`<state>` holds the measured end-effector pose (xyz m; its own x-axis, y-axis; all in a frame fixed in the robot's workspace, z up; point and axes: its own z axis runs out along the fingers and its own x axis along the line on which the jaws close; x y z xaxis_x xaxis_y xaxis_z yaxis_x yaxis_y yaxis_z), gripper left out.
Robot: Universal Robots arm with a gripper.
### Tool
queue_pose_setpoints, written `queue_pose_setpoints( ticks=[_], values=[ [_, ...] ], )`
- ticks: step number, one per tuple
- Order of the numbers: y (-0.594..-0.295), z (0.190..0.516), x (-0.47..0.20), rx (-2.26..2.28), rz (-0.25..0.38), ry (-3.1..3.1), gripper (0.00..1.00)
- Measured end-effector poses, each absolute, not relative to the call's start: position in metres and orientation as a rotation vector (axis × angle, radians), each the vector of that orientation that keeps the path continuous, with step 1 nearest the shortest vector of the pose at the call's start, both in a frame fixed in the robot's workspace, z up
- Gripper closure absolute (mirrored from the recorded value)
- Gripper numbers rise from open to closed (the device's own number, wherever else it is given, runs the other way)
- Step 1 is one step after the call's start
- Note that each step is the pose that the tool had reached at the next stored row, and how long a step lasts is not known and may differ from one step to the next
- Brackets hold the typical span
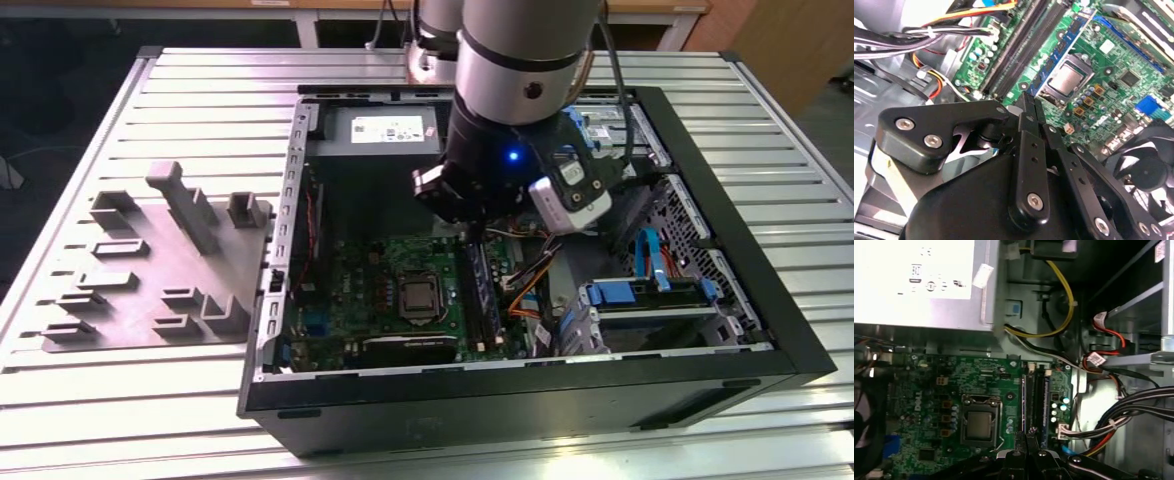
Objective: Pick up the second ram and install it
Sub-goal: 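Insert the second ram into the second slot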
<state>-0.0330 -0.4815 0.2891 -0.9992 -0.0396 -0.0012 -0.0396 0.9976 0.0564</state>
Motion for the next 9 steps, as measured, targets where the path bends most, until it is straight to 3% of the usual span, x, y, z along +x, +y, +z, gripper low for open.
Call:
queue_pose_setpoints(
  ticks=[9],
  values=[
    [-0.4815, 0.2787, -0.0273, -0.061, 0.089, 3.14, 0.88]
  ],
)
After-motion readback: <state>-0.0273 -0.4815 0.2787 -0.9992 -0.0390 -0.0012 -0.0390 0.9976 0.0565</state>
